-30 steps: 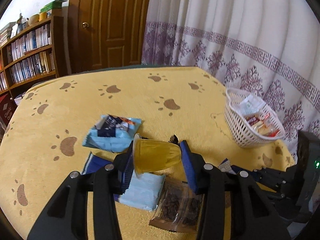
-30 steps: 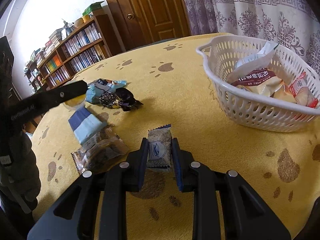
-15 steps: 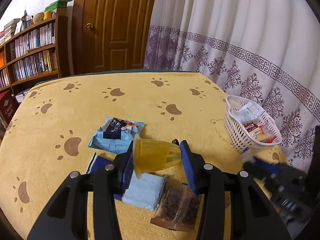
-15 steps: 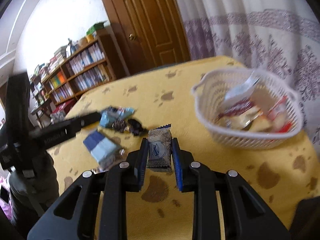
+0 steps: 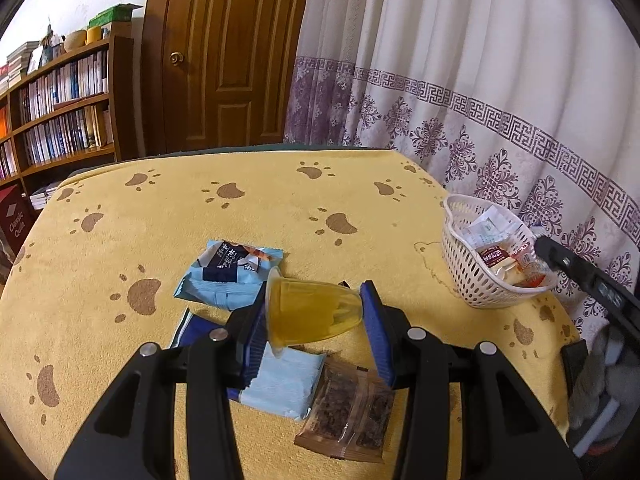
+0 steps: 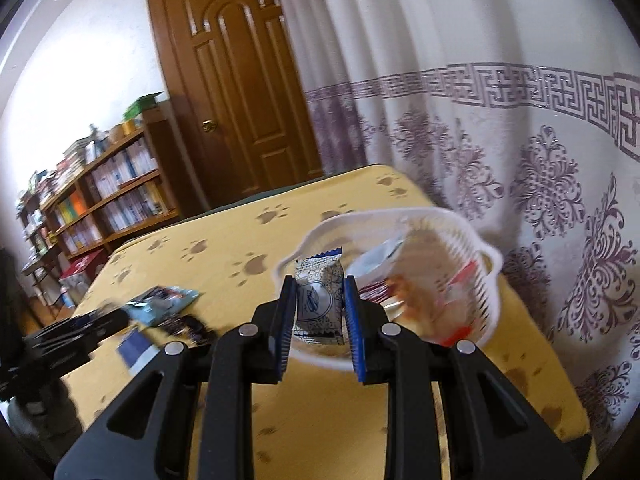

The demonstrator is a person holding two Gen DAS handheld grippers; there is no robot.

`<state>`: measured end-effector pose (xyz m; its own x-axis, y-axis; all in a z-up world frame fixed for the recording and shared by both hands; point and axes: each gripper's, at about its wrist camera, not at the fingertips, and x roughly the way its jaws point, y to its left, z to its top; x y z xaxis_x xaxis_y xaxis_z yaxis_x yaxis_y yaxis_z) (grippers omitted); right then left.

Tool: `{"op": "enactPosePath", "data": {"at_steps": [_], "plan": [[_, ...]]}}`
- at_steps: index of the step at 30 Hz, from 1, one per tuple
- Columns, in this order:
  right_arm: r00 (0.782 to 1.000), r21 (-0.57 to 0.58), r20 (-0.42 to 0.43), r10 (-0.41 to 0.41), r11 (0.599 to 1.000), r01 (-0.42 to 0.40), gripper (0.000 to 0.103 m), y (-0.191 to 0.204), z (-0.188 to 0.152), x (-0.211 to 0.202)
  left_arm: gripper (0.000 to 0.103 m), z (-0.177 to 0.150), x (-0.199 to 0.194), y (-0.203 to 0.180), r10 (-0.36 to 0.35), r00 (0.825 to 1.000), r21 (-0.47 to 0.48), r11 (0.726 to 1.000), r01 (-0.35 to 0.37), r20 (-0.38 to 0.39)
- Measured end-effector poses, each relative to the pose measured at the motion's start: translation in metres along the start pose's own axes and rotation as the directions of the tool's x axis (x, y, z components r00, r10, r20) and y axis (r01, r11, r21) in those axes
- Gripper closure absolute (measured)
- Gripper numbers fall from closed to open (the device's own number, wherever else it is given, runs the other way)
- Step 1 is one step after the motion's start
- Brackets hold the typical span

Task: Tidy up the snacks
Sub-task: 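Carry the white candy over the basket and open the right tool, then lift the yellow jelly cup with the left tool while the right tool moves back toward the snacks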

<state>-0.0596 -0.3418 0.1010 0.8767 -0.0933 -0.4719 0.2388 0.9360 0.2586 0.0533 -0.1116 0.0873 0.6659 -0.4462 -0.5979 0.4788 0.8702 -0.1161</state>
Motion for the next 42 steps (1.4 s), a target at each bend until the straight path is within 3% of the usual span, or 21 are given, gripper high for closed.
{"op": "enactPosePath", "data": {"at_steps": [3, 8, 12, 16, 26, 33, 42], "plan": [[0.998, 0.034, 0.016, -0.056, 0.998, 0.055, 0.055, -0.011, -0.002, 0.005, 0.058, 0.001, -0.001, -0.001, 0.0, 1.0, 0.0, 1.0, 0.0, 0.003], [0.997, 0.064, 0.031, -0.069, 0.996, 0.067, 0.055, -0.01, -0.015, -0.001, 0.058, 0.001, 0.001, 0.001, 0.003, 1.0, -0.006, 1.0, -0.003, 0.001], [0.986, 0.056, 0.103, -0.132, 0.99, 0.127, 0.055, 0.004, -0.028, -0.015, 0.058, 0.001, 0.001, 0.0, 0.001, 1.0, -0.005, 1.0, -0.001, 0.003], [0.974, 0.03, 0.157, -0.165, 0.986, 0.162, 0.042, 0.027, -0.049, -0.027, 0.058, 0.001, -0.001, 0.0, -0.003, 1.0, -0.009, 1.0, 0.004, 0.011], [0.97, -0.059, 0.152, -0.189, 0.978, 0.199, 0.042, 0.072, -0.089, -0.034, 0.058, 0.002, -0.011, 0.0, -0.011, 0.999, -0.018, 1.0, 0.012, 0.042], [0.958, -0.056, 0.16, -0.237, 0.967, 0.248, 0.042, 0.076, -0.097, -0.042, 0.058, 0.003, -0.018, 0.005, -0.023, 0.998, -0.039, 0.999, 0.025, 0.063], [0.948, -0.147, 0.163, -0.274, 0.943, 0.297, 0.042, 0.093, -0.1, -0.036, 0.058, 0.004, -0.022, 0.014, -0.024, 0.997, -0.065, 0.997, 0.029, 0.076]]}}
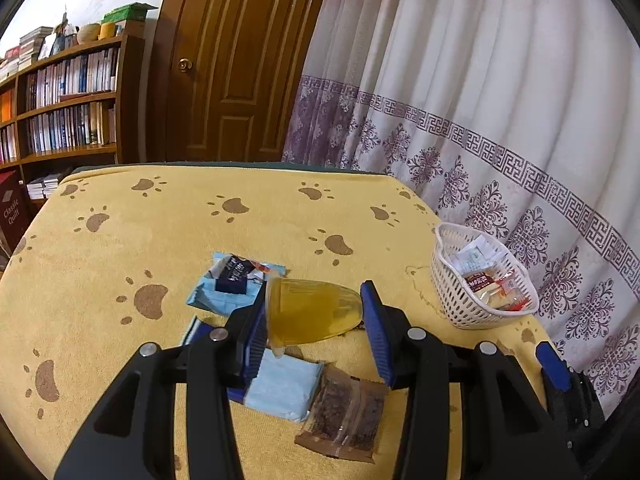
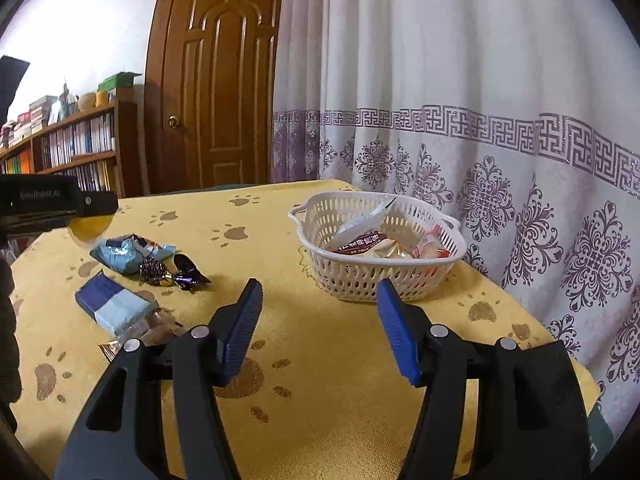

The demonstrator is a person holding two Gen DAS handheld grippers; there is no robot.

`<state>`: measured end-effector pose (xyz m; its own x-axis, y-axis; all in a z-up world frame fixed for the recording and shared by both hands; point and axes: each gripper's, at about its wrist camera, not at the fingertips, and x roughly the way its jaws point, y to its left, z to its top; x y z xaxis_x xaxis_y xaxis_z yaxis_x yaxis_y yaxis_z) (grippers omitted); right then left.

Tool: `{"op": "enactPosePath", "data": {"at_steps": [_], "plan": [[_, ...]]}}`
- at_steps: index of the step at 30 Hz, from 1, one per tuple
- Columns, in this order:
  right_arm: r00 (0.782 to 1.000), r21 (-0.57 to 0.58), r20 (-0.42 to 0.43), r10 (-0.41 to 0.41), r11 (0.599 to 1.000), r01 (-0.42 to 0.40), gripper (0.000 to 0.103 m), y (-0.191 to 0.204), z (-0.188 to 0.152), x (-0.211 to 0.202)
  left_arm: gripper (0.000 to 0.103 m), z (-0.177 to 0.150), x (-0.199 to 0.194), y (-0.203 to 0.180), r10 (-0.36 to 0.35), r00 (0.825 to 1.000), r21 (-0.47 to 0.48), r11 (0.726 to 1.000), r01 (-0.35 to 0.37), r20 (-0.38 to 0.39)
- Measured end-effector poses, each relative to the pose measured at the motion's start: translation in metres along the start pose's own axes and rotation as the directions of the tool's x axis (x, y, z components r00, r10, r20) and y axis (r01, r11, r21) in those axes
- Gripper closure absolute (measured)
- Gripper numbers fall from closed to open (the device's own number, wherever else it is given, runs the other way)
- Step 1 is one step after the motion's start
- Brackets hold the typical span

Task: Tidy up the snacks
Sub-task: 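Lift the yellow jelly cup with the left tool while the right tool moves back toward the snacks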

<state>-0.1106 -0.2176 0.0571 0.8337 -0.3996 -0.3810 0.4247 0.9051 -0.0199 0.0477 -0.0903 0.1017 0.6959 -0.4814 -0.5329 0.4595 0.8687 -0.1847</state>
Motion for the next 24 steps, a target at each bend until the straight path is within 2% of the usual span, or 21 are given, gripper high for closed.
{"op": "enactPosePath", "data": {"at_steps": [6, 14, 24], "plan": [[0.994, -0.06, -0.08, 0.068, 0.996, -0.073, 0.038, 0.014, -0.001, 0.012, 0.058, 0.0, 0.004, 0.015, 0.006, 1.0, -0.043, 0.999, -0.007, -0.013], [0.978, -0.06, -0.158, 0.135, 0.987, -0.146, 0.038, 0.021, -0.003, 0.026, 0.058, -0.004, 0.017, 0.027, 0.026, 0.999, -0.065, 0.997, -0.029, -0.046], [0.968, -0.028, -0.173, 0.182, 0.982, -0.189, 0.038, 0.016, -0.004, 0.028, 0.058, -0.007, 0.024, 0.028, 0.056, 0.996, -0.052, 0.997, -0.059, -0.064]]}}
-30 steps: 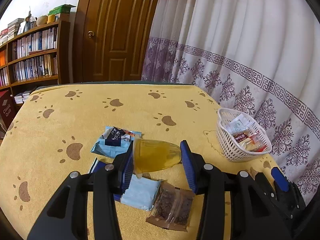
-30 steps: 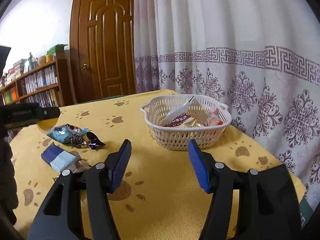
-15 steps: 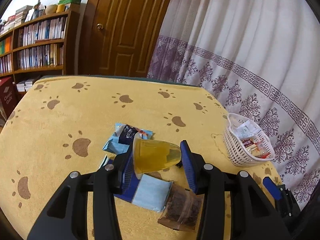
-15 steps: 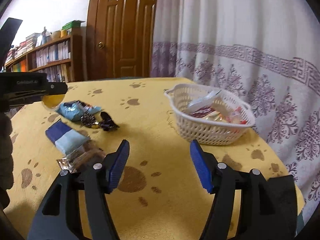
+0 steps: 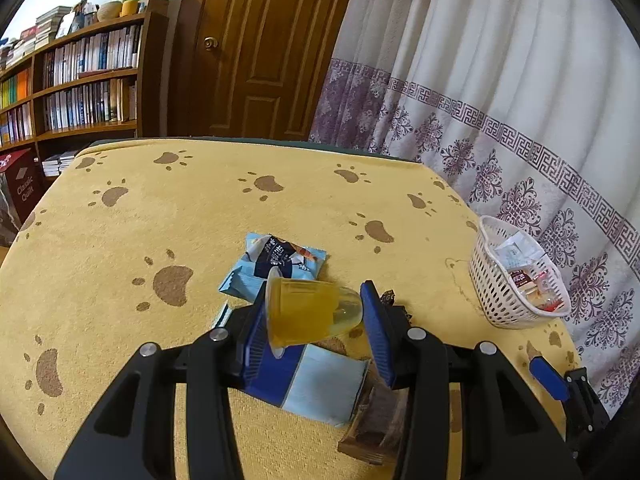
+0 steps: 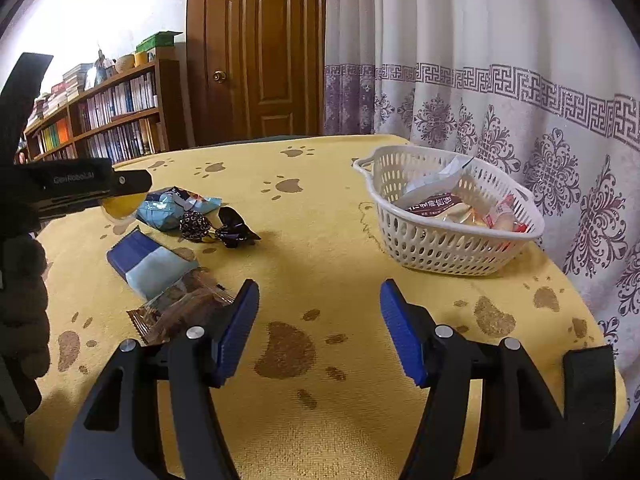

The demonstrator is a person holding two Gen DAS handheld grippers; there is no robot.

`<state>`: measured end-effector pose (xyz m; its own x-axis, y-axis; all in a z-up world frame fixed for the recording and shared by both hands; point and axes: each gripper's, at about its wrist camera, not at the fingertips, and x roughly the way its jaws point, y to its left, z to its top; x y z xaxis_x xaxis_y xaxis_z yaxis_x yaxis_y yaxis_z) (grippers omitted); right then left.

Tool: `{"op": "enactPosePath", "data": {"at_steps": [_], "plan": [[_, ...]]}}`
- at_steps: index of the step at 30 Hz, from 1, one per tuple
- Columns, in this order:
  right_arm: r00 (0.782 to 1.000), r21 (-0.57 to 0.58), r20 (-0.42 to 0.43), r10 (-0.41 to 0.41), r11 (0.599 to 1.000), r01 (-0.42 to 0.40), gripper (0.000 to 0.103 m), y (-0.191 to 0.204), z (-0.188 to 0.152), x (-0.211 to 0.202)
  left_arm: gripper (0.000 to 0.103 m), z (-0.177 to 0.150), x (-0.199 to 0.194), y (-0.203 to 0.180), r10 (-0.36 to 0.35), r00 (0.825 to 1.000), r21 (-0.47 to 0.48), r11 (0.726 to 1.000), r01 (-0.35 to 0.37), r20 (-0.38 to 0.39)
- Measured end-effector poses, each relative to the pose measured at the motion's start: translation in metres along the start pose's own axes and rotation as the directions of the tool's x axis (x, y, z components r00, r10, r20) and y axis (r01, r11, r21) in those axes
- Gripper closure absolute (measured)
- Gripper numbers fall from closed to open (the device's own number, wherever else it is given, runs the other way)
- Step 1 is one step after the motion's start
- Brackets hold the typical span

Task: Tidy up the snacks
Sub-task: 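Lift the yellow jelly cup with the left tool while the right tool moves back toward the snacks, then carry the jelly cup over the basket and open the left tool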

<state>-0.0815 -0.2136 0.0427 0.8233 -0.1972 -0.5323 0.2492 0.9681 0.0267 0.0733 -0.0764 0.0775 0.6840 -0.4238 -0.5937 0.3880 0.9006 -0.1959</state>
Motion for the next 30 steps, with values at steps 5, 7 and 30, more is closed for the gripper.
{"op": "enactPosePath", "data": {"at_steps": [5, 7, 30], "plan": [[1.0, 0.065, 0.013, 0.012, 0.998, -0.013, 0.038, -0.015, 0.001, -0.003, 0.058, 0.002, -0.001, -0.012, -0.019, 1.0, 0.025, 0.999, 0.019, -0.01], [1.0, 0.102, 0.02, 0.022, 0.994, -0.024, 0.038, -0.022, 0.001, -0.005, 0.058, 0.004, -0.004, -0.021, -0.035, 0.999, 0.035, 0.999, 0.035, -0.021], [0.993, 0.391, 0.017, 0.119, 0.913, -0.116, 0.038, -0.077, -0.011, 0.001, 0.058, 0.052, 0.059, -0.219, -0.319, 0.909, 0.26, 0.885, 0.387, -0.267]]}}
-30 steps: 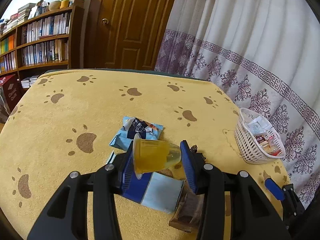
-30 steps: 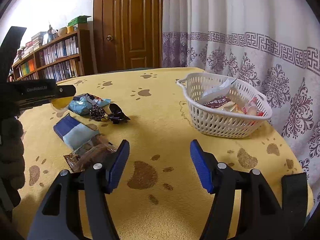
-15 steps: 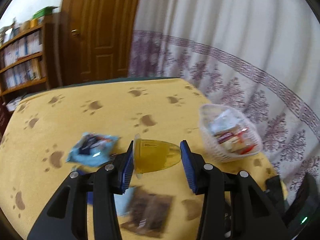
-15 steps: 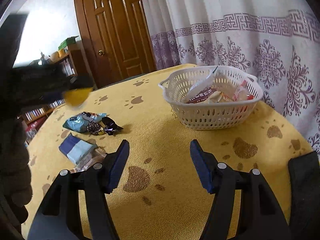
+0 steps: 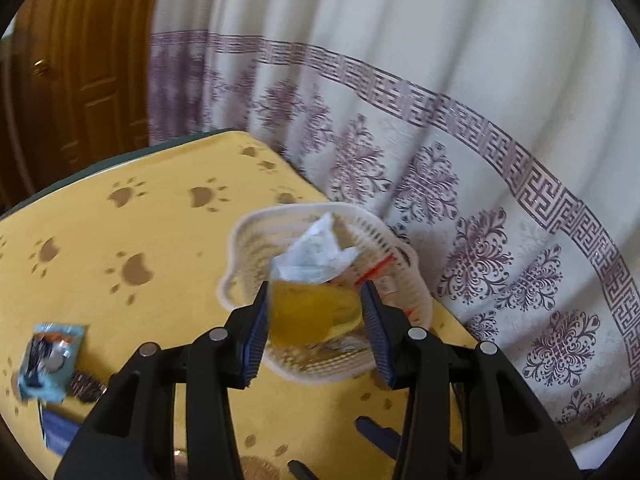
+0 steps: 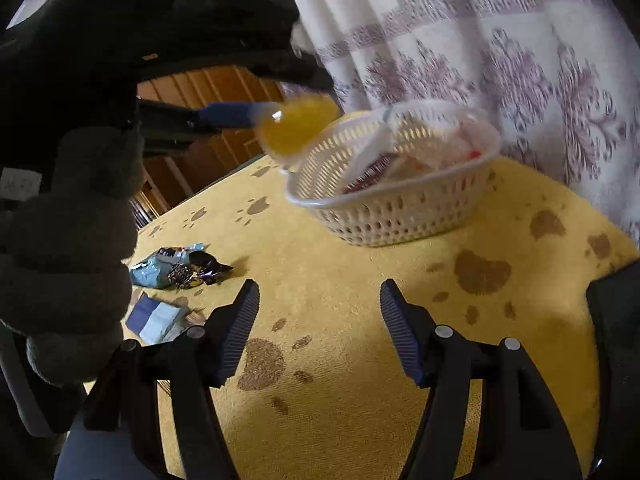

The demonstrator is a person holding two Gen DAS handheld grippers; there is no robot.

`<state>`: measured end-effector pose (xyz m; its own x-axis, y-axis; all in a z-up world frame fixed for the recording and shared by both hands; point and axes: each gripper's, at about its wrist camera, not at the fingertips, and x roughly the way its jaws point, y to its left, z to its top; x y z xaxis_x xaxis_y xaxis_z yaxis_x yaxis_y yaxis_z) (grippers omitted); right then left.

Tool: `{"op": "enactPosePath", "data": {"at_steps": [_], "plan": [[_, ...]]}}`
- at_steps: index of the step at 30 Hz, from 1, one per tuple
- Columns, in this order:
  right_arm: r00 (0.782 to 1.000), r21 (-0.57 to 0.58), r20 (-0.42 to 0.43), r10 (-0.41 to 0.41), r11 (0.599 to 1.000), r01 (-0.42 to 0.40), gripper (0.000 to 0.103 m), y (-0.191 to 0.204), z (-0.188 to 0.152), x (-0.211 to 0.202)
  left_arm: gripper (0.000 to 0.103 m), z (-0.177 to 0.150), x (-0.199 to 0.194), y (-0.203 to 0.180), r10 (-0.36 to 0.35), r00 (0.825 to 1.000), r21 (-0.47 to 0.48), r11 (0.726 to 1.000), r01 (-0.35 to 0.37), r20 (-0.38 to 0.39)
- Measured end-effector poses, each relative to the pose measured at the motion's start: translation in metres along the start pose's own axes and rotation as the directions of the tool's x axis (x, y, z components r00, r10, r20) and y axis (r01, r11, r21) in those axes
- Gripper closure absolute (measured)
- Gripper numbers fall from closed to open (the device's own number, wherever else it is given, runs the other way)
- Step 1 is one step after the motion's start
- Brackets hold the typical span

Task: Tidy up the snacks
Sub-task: 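Carry the jelly cup over the basket and open the left tool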

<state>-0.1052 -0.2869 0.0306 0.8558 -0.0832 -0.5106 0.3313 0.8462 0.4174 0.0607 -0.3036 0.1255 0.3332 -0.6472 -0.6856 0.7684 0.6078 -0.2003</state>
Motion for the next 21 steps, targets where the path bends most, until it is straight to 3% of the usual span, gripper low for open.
{"op": "enactPosePath", "data": {"at_steps": [3, 8, 17, 21], "plan": [[1.0, -0.004, 0.017, -0.004, 1.0, 0.005, 0.038, 0.001, -0.001, -0.003, 0.041, 0.006, 0.004, -0.004, -0.013, 1.0, 0.011, 1.0, 0.013, -0.003], [1.0, -0.012, 0.006, -0.008, 1.0, 0.008, 0.038, 0.005, -0.004, -0.002, 0.037, 0.005, -0.005, 0.003, -0.006, 1.0, 0.012, 1.0, 0.006, 0.029], [1.0, -0.019, -0.006, -0.016, 1.0, 0.016, 0.038, 0.007, -0.003, 0.002, 0.023, -0.006, -0.031, 0.017, 0.07, 0.993, -0.006, 0.998, -0.07, 0.09], [1.0, -0.02, -0.01, -0.018, 1.0, 0.017, 0.038, 0.008, -0.003, 0.002, 0.021, -0.01, -0.048, 0.024, 0.103, 0.986, -0.014, 0.995, -0.102, 0.128]]}}
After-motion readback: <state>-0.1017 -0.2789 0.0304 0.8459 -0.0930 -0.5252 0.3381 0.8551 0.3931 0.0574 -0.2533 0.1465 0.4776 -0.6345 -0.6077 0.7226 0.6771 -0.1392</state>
